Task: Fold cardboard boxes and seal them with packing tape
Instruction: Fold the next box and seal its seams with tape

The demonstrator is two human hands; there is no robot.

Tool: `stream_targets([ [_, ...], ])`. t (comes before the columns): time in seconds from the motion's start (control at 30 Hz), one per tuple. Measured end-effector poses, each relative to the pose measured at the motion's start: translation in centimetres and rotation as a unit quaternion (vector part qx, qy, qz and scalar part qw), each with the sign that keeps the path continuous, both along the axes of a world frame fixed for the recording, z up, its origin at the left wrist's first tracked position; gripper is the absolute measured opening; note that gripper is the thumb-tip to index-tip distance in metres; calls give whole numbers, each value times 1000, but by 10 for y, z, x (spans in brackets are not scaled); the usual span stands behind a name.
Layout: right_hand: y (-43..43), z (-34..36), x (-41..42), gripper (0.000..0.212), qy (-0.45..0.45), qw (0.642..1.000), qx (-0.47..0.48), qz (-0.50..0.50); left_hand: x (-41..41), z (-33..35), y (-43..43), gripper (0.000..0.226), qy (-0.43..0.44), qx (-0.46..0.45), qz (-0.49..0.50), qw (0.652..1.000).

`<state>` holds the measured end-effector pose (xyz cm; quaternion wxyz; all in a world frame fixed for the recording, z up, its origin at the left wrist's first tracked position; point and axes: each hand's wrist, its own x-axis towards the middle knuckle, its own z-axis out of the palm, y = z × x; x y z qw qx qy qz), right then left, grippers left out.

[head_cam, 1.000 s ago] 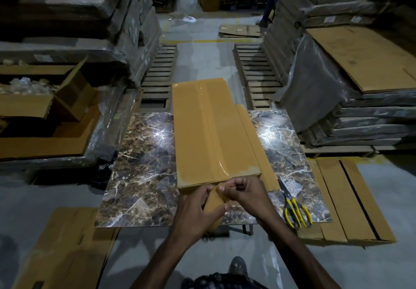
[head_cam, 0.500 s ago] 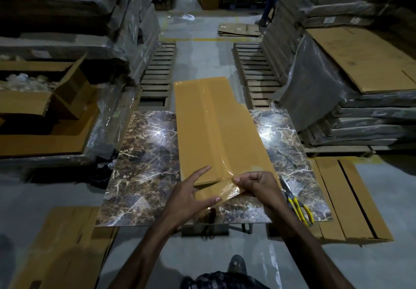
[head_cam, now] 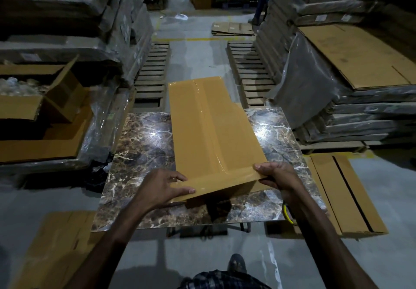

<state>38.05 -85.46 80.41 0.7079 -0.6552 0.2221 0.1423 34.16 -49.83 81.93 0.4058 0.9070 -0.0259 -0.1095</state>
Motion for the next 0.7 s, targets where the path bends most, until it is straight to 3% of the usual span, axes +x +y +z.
stream_targets([
  [0.17, -34, -4, 9, 13, 14, 999, -3, -51, 3, -3, 37, 17, 24, 0, 21, 999],
  [0.23, -40, -9, 12, 14, 24, 997, 5, -68, 7, -5, 48, 8, 26, 6, 20, 999],
  [0.4, -36, -25, 20, 11, 22, 998, -8, -63, 13, -10, 54, 8, 40, -12, 24, 999],
  [0.57, -38, -40, 28, 33, 17, 998, -33, -57, 18, -22, 55, 10, 35, -8, 22, 999],
  [0.7, -37, -53, 28, 24, 14, 997, -51, -59, 19, -28, 52, 10, 17, 27, 24, 999],
])
